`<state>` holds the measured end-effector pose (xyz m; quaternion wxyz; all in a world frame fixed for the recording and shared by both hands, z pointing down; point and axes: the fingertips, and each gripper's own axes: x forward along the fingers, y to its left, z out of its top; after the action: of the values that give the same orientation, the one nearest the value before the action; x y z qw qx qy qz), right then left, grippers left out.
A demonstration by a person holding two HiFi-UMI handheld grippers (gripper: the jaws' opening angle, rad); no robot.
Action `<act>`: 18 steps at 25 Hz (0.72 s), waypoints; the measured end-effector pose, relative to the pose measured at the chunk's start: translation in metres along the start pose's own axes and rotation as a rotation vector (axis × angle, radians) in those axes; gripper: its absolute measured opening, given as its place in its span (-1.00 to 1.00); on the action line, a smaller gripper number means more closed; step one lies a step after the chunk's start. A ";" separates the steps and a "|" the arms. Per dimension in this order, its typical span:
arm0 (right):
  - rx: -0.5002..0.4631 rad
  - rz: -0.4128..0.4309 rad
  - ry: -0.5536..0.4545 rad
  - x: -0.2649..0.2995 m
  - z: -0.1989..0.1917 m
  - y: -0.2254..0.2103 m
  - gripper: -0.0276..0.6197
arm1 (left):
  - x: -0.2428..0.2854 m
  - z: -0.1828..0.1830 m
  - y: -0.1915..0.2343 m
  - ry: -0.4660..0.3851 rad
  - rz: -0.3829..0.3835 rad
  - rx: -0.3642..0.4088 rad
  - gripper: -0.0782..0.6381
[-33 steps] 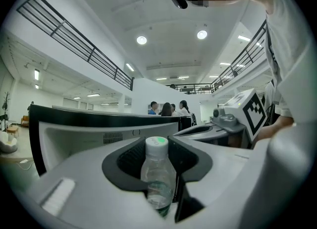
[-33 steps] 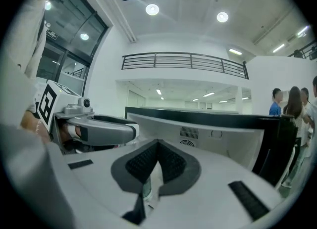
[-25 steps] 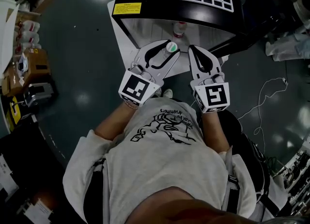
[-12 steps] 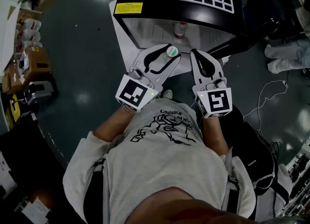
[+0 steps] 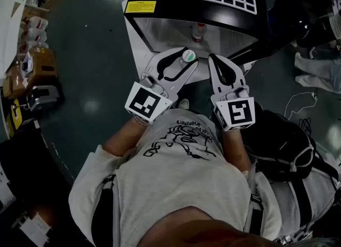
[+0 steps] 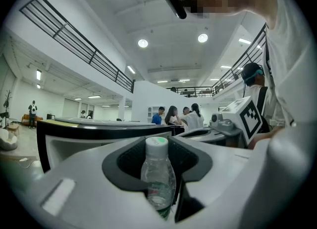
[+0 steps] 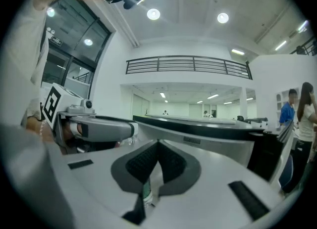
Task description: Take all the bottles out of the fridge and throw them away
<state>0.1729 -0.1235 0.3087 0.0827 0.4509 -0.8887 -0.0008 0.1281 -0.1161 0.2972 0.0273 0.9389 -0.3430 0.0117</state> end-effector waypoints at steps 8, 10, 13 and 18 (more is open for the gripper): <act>-0.001 0.039 -0.012 -0.007 -0.002 -0.003 -0.89 | 0.003 0.001 -0.005 -0.035 0.030 0.034 -0.37; -0.003 0.047 -0.016 -0.008 -0.002 -0.002 -0.89 | 0.002 0.000 -0.006 -0.028 0.042 0.017 -0.37; -0.011 0.056 -0.013 -0.010 -0.001 0.000 -0.89 | 0.001 0.002 -0.006 -0.040 0.051 0.037 -0.37; -0.018 0.066 -0.017 -0.012 0.000 0.003 -0.89 | -0.003 0.000 -0.008 -0.030 0.059 0.036 -0.37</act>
<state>0.1777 -0.1120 0.3069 0.0789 0.4205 -0.9038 -0.0099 0.1309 -0.1078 0.2970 0.0049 0.9286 -0.3709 0.0044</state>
